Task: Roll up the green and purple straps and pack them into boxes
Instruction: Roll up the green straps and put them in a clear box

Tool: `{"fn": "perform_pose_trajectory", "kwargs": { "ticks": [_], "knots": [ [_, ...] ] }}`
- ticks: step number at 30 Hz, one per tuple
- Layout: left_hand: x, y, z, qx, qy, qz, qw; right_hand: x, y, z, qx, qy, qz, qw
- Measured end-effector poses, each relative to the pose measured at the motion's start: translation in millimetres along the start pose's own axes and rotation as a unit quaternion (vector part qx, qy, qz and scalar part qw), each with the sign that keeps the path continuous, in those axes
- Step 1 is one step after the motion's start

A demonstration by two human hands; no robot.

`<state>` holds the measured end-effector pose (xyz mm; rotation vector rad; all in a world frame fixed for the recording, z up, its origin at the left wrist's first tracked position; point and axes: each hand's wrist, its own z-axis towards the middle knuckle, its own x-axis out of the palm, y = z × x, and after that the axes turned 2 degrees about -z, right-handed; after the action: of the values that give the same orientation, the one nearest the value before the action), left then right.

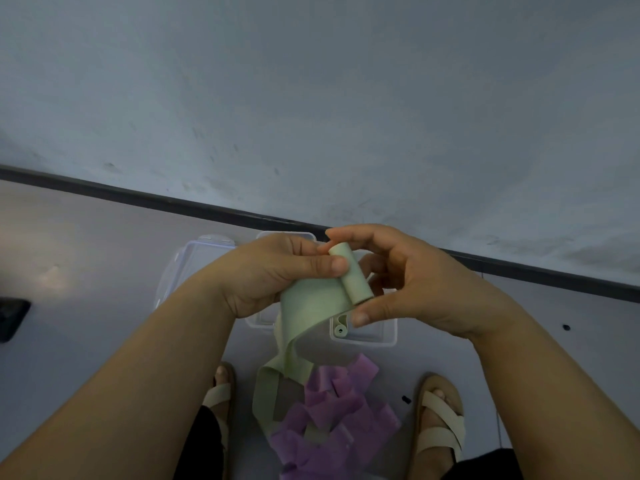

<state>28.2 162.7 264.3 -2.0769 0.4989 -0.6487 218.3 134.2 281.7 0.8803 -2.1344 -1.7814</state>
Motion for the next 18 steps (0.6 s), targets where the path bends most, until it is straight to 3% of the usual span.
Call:
{"fn": "perform_pose_trajectory", "kwargs": {
  "ticks": [12,18],
  "knots": [
    [0.3,5.9,5.3,-0.009,-0.004,0.041,0.999,-1.0,3.1,-3.4,0.004,-0.039,-0.083,0.996],
    [-3.7,7.6,5.8,0.017,-0.073,0.072,0.995,1.2,-3.3,2.7,0.020,-0.059,-0.051,0.997]
  ]
}}
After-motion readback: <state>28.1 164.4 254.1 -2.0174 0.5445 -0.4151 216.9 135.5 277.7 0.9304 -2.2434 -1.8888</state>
